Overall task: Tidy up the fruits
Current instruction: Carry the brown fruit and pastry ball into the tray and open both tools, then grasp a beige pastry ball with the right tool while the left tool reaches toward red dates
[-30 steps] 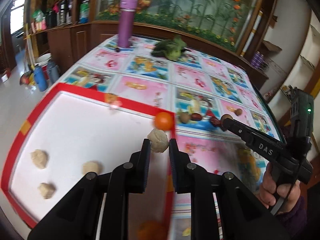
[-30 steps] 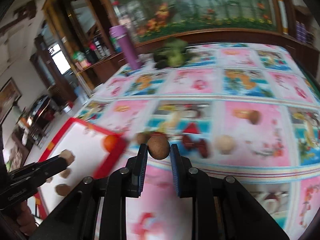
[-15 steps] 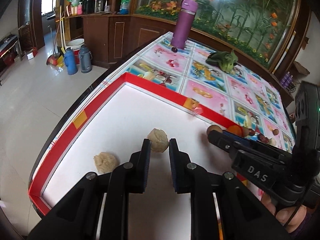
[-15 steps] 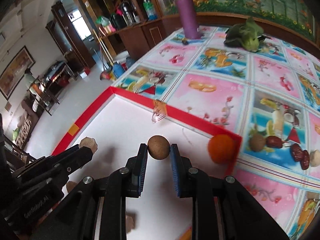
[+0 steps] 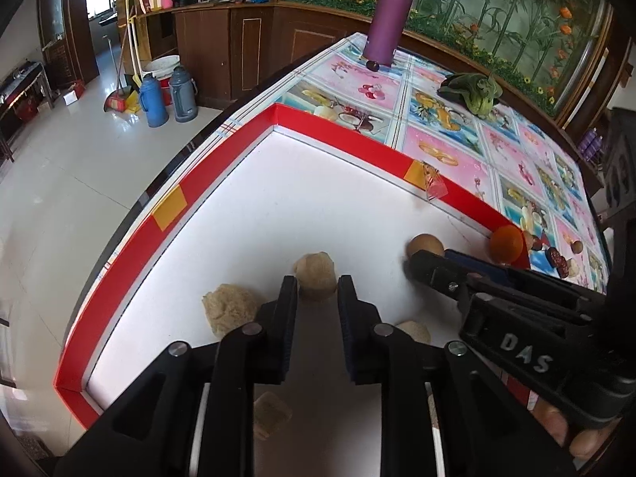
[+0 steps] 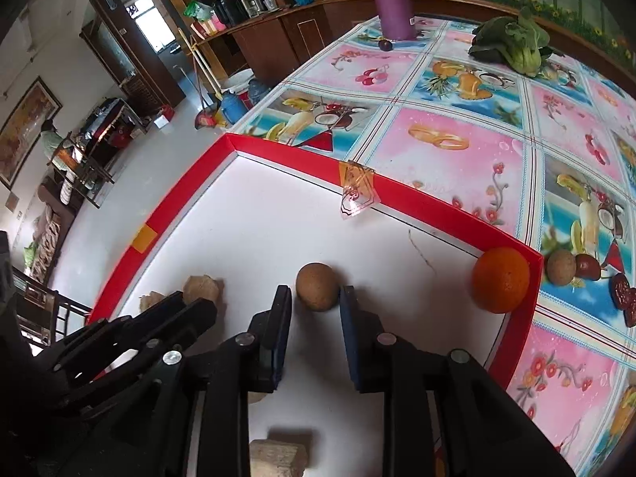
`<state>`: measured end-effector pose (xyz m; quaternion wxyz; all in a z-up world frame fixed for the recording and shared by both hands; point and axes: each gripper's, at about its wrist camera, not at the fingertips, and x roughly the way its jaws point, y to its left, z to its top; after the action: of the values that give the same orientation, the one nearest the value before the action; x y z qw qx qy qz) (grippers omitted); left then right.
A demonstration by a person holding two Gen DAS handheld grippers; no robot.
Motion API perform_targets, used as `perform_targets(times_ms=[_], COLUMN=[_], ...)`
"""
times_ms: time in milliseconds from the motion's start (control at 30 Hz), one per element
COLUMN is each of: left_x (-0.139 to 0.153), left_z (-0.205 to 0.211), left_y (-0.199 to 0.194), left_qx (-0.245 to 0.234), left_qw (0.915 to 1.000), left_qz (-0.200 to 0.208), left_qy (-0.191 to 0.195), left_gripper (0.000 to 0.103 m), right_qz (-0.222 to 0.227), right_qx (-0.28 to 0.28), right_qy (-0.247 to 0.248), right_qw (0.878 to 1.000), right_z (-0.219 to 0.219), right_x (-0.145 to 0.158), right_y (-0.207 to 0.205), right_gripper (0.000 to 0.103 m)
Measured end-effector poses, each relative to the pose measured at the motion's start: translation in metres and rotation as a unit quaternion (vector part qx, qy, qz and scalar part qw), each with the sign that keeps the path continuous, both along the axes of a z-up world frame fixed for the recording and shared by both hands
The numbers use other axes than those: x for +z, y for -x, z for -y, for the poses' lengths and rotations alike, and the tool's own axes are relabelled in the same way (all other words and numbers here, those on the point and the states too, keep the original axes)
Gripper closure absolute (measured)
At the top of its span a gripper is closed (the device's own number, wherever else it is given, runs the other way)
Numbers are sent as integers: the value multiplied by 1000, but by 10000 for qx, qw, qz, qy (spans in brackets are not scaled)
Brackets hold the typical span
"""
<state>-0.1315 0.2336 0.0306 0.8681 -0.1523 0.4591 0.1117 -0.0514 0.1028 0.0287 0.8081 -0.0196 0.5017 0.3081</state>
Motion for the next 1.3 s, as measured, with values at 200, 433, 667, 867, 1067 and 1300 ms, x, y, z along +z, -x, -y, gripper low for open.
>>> perform_targets(times_ms=[200, 433, 667, 867, 1067, 1300], left_x=[19, 45, 46, 35, 16, 8], left_z=[9, 44, 89, 149, 190, 186], left_y=[10, 8, -6, -6, -7, -21], left_qx=[167, -262, -874, -1865, -2441, -2330], left_qw=[9989, 9956, 9924, 9812, 9696, 9722], left_qz=[244, 715, 677, 472, 196, 237], left_qy=[-373, -538, -536, -151, 28, 72], left_gripper=[45, 39, 39, 39, 39, 39], right_qz=[288, 544, 518, 469, 281, 441], right_qx=[-52, -731, -1676, -2312, -2721, -2653], right_qy=[-579, -897, -998, -1234, -1474, -1597], right_qw=[9979, 9918, 9794, 9639, 9505, 9498], right_z=[34, 116, 207, 268, 302, 304], right_x=[22, 38, 32, 19, -5, -1], right_y=[3, -12, -35, -45, -50, -49], right_gripper=[70, 69, 69, 69, 69, 69])
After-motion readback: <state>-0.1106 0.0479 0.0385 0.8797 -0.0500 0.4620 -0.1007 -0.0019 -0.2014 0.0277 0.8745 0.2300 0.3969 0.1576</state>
